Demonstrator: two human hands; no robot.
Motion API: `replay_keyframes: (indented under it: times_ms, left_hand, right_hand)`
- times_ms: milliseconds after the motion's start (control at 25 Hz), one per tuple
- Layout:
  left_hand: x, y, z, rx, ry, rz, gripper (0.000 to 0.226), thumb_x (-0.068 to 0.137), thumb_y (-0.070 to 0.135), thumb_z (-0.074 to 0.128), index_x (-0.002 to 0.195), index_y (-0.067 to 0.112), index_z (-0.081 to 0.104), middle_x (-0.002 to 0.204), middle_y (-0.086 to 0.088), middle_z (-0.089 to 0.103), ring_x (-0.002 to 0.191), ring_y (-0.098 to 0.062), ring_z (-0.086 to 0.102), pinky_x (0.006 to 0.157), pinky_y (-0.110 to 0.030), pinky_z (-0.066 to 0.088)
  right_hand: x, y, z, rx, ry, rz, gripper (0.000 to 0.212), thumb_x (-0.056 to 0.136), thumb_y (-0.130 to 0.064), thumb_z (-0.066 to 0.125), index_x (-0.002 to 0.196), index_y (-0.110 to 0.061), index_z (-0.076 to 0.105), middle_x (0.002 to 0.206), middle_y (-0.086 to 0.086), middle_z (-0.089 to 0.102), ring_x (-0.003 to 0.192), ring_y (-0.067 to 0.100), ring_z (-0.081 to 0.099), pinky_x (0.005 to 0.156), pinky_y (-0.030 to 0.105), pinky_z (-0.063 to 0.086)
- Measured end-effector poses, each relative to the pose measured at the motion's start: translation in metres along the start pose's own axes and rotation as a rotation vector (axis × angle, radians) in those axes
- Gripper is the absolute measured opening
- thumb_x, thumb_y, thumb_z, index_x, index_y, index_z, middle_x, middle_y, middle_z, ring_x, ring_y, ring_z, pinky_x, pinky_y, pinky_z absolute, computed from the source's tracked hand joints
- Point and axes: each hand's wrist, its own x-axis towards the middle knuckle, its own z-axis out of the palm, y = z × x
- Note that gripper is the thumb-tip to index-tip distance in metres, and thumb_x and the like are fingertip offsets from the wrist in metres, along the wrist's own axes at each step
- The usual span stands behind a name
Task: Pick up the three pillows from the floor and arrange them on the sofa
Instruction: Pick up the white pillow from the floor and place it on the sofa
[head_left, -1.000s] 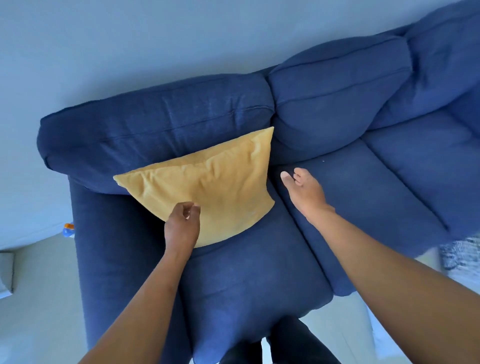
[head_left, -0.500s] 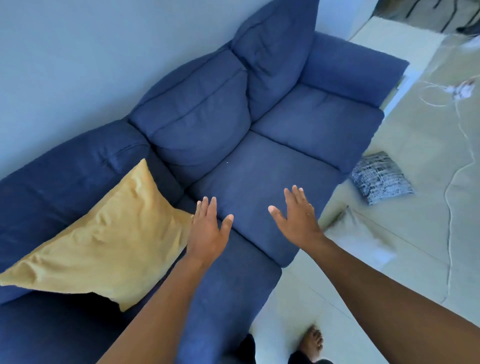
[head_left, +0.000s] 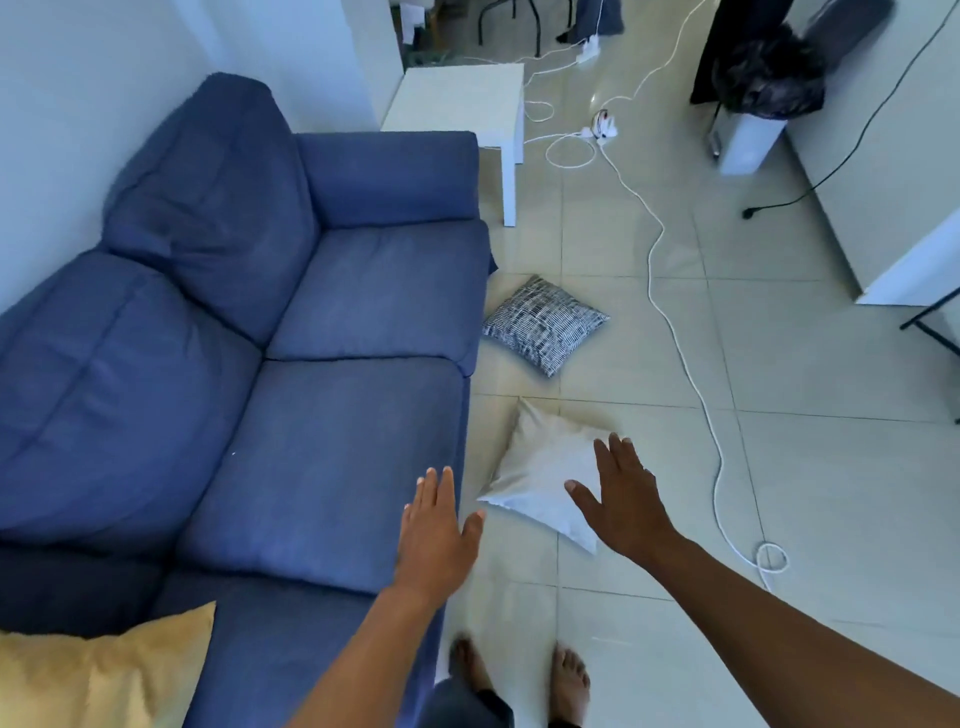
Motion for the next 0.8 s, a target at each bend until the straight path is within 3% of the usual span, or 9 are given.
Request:
replay_keyframes:
  times_ms: [120, 480, 680, 800]
  left_hand:
    - [0.032, 0.029, 0.002, 0.045, -0.060, 0.050, 0.081, 0.109, 0.049, 0.045, 0.172, 0.014, 0.007, 0.181, -0.008, 0.002, 0.168, -0.026, 0.001, 0.133, -0.042, 0.011]
    - [0.191, 0.078, 0.026, 0.109, -0.229, 0.133, 0.081, 0.109, 0.046, 0.048, 0.172, 0.010, 0.011, 0.180, -0.013, 0.006, 0.167, -0.029, 0.008, 0.132, -0.043, 0.015]
    - [0.274, 0.071, 0.073, 0.146, -0.355, 0.024, 0.081, 0.109, 0.047, 0.048, 0.172, 0.012, 0.011, 0.181, -0.010, 0.008, 0.166, -0.027, 0.012, 0.131, -0.044, 0.019]
    - [0.340, 0.046, 0.137, 0.104, -0.416, -0.122, 0.081, 0.108, 0.047, 0.049, 0.172, 0.012, 0.013, 0.180, -0.008, 0.013, 0.166, -0.026, 0.016, 0.131, -0.043, 0.020]
  right_hand:
    - [0.020, 0.021, -0.008, 0.059, 0.032, 0.046, 0.081, 0.103, -0.051, 0.051, 0.162, -0.002, 0.025, 0.173, 0.020, 0.016, 0.162, 0.033, 0.007, 0.122, 0.055, 0.023]
    - [0.120, 0.061, -0.020, 0.181, -0.014, 0.230, 0.083, 0.105, -0.050, 0.050, 0.165, -0.006, 0.015, 0.176, 0.015, 0.005, 0.163, 0.029, 0.002, 0.126, 0.046, 0.014]
    - [0.204, 0.096, 0.025, 0.304, -0.104, 0.364, 0.084, 0.104, -0.050, 0.052, 0.166, -0.007, 0.015, 0.176, 0.013, 0.008, 0.162, 0.028, 0.008, 0.128, 0.046, 0.016]
    - [0.268, 0.137, 0.096, 0.332, -0.179, 0.420, 0.085, 0.103, -0.050, 0.053, 0.166, -0.007, 0.015, 0.175, 0.015, 0.010, 0.161, 0.031, 0.012, 0.126, 0.043, 0.016]
